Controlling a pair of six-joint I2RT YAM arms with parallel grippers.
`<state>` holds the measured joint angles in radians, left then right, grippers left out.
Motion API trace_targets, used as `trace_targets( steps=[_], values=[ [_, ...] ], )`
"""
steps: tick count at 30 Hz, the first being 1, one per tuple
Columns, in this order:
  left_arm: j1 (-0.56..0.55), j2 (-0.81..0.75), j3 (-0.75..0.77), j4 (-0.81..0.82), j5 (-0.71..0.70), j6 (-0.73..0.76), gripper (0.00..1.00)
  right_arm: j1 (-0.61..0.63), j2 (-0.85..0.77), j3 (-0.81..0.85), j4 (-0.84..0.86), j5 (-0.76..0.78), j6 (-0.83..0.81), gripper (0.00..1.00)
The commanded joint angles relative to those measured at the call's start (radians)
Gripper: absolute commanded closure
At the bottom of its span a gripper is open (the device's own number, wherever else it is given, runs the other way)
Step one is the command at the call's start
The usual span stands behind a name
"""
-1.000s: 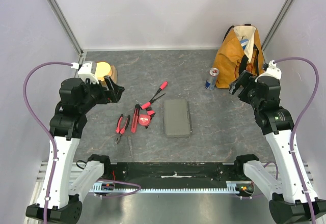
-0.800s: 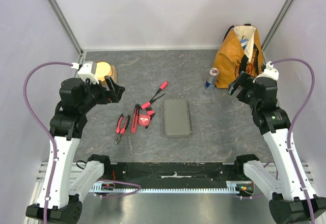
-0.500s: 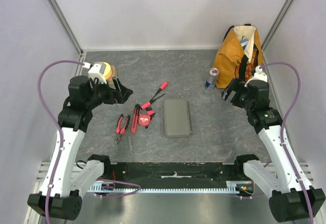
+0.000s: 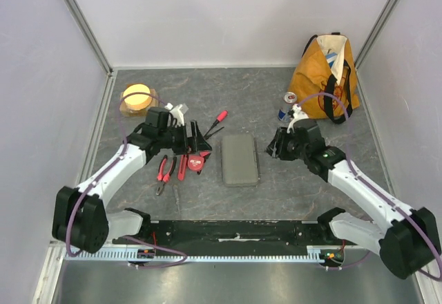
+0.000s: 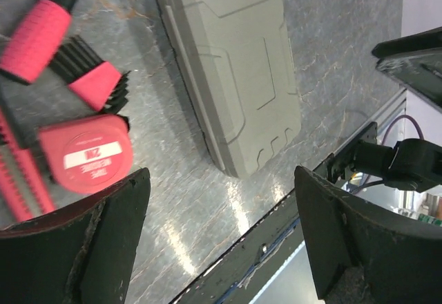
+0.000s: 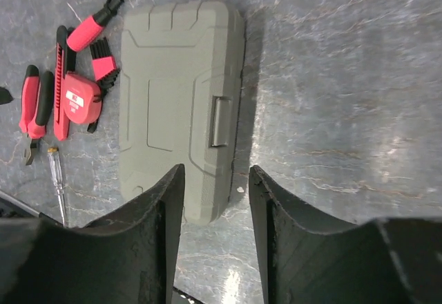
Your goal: Pack the tool kit
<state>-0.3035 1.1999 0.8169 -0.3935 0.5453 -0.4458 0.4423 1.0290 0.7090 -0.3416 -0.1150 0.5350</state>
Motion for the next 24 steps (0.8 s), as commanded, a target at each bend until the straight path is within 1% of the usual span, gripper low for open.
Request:
trace_targets(
  steps=[1,4,6,9,12,18,24],
  values=[
    [-0.069,0.104,-0.007,0.182,0.012,-0.131,0.12,0.07,0.083,-0.025,0.153,0.058,0.06,0.54],
    [-0.118,0.182,0.028,0.209,-0.042,-0.139,0.14,0.113,0.159,-0.019,0.2,0.107,0.078,0.62],
    [-0.147,0.237,0.062,0.208,-0.067,-0.137,0.16,0.127,0.209,-0.003,0.217,0.132,0.077,0.65],
    [-0.172,0.314,0.106,0.196,-0.112,-0.151,0.19,0.136,0.275,0.024,0.22,0.17,0.079,0.71],
    [-0.181,0.369,0.129,0.19,-0.151,-0.163,0.22,0.138,0.302,0.035,0.21,0.204,0.092,0.77],
    [-0.187,0.441,0.151,0.18,-0.143,-0.163,0.29,0.139,0.31,0.03,0.242,0.16,0.079,0.78],
    [-0.203,0.455,0.146,0.182,-0.151,-0.163,0.32,0.139,0.325,0.021,0.273,0.124,0.08,0.75]
  ],
)
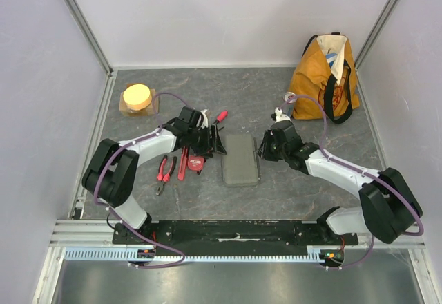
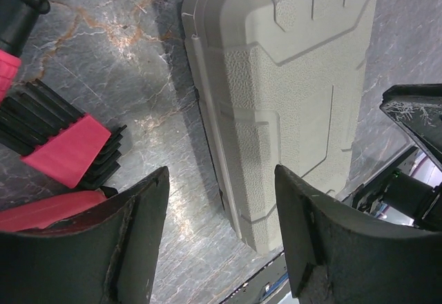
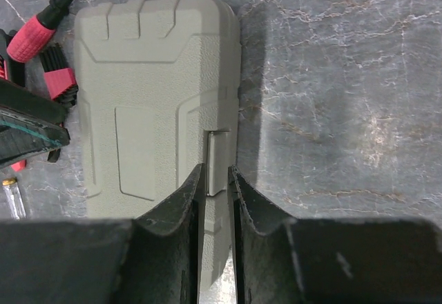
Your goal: Pack the tool kit
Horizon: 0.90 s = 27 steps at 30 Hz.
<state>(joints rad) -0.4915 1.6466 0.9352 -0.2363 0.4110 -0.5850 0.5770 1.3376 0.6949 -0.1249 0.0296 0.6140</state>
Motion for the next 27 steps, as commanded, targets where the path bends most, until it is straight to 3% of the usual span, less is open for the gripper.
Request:
trace_targets(
  steps=[1,18,22,27],
  values=[
    [-0.021,0.01,0.028,0.025,-0.02,-0.021,0.33,0.003,0.02,0.035,0.059,-0.023,0.001,0.74],
    [-0.051,0.038,0.024,0.048,-0.049,-0.021,0.3,0.012,0.123,0.006,0.077,-0.056,0.001,0.76],
    [-0.053,0.058,0.036,-0.009,-0.092,-0.018,0.41,0.035,0.146,0.015,0.018,0.019,-0.022,0.79],
    [-0.058,0.097,0.085,-0.182,-0.19,0.023,0.57,0.116,0.187,0.089,-0.168,0.283,-0.071,0.83]
  ],
)
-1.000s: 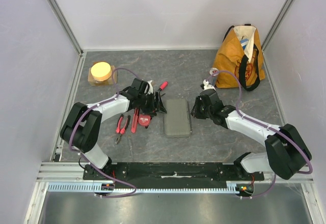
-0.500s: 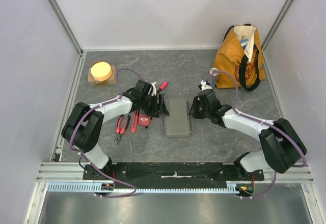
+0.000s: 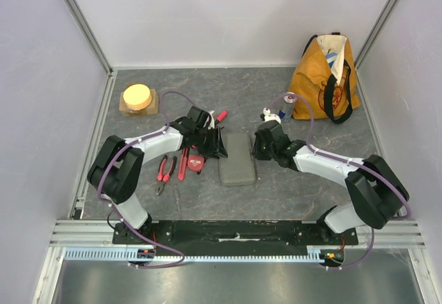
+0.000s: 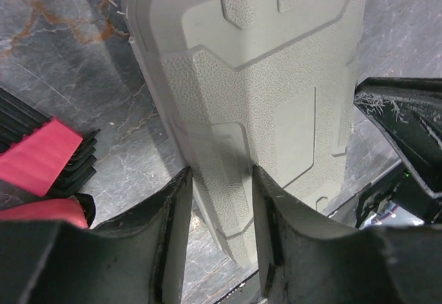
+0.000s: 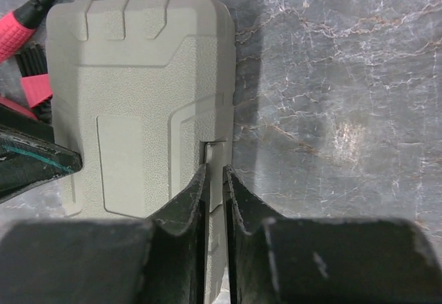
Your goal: Pack the tool kit
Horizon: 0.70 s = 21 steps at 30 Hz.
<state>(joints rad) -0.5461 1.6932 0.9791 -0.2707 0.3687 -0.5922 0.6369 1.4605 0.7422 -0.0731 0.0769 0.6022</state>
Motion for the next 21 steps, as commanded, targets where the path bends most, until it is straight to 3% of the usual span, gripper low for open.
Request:
trace_targets(
  steps=[1,10,15,17,19,21],
  values=[
    [-0.003,0.052,0.044,-0.172,-0.168,0.038,0.57,0.072,0.079,0.054,-0.252,0.282,-0.059,0.84],
    [-0.003,0.083,0.04,-0.291,-0.258,0.083,0.66,0.115,0.106,0.108,-0.525,0.655,0.119,0.9],
    [0.0,0.094,0.043,-0.291,-0.228,0.084,0.68,0.109,0.103,0.135,-0.594,0.692,0.143,0.9],
    [-0.002,0.08,0.046,-0.277,-0.202,0.089,0.64,0.109,0.04,0.143,-0.581,0.689,0.133,0.89],
    [0.0,0.065,0.058,-0.269,-0.189,0.095,0.6,0.109,-0.04,0.144,-0.522,0.641,0.087,0.84],
    [0.0,0.062,0.078,-0.271,-0.182,0.098,0.57,0.106,-0.092,0.155,-0.478,0.563,0.042,0.74]
  ],
)
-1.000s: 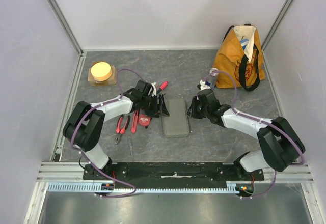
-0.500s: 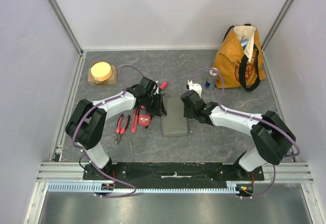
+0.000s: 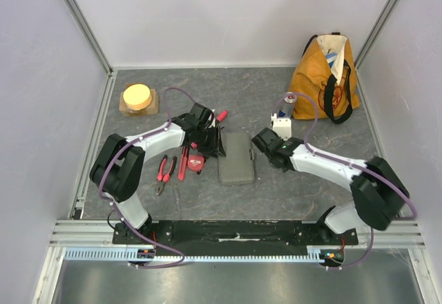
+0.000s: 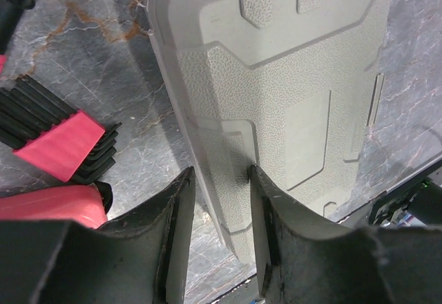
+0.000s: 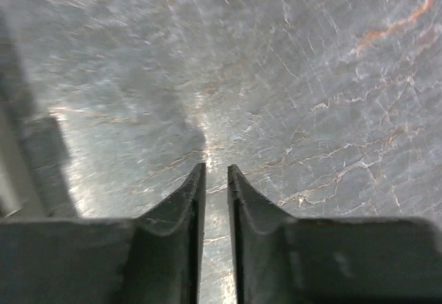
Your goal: Pack the tool kit
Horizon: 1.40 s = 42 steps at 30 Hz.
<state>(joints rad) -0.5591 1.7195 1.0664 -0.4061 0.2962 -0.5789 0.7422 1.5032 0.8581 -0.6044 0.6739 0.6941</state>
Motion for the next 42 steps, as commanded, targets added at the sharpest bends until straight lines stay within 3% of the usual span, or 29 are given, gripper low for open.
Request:
trace_targets(
  steps=[1,4,9,14,22,27,32,42],
  values=[
    [0.011,0.037,0.001,-0.135,-0.101,0.085,0.55,-0.003,-0.152,0.039,0.092,-0.09,-0.07,0.67],
    [0.011,0.049,0.024,-0.134,-0.08,0.077,0.53,-0.01,-0.164,0.053,0.15,-0.23,-0.094,0.45],
    [0.013,0.058,0.037,-0.132,-0.077,0.076,0.51,-0.015,-0.146,0.041,0.287,-0.45,-0.127,0.36],
    [0.011,0.066,0.035,-0.131,-0.075,0.085,0.51,-0.026,-0.069,0.053,0.337,-0.53,-0.127,0.41],
    [0.013,0.071,0.029,-0.131,-0.071,0.093,0.52,-0.055,-0.005,0.053,0.324,-0.521,-0.093,0.54],
    [0.013,0.072,0.027,-0.131,-0.072,0.094,0.52,-0.063,-0.032,0.038,0.313,-0.468,-0.082,0.54],
    [0.013,0.074,0.03,-0.131,-0.072,0.094,0.52,-0.083,-0.037,0.03,0.316,-0.476,-0.096,0.46],
    [0.011,0.083,0.032,-0.131,-0.066,0.094,0.52,-0.09,0.015,0.007,0.345,-0.534,-0.113,0.51]
  ],
)
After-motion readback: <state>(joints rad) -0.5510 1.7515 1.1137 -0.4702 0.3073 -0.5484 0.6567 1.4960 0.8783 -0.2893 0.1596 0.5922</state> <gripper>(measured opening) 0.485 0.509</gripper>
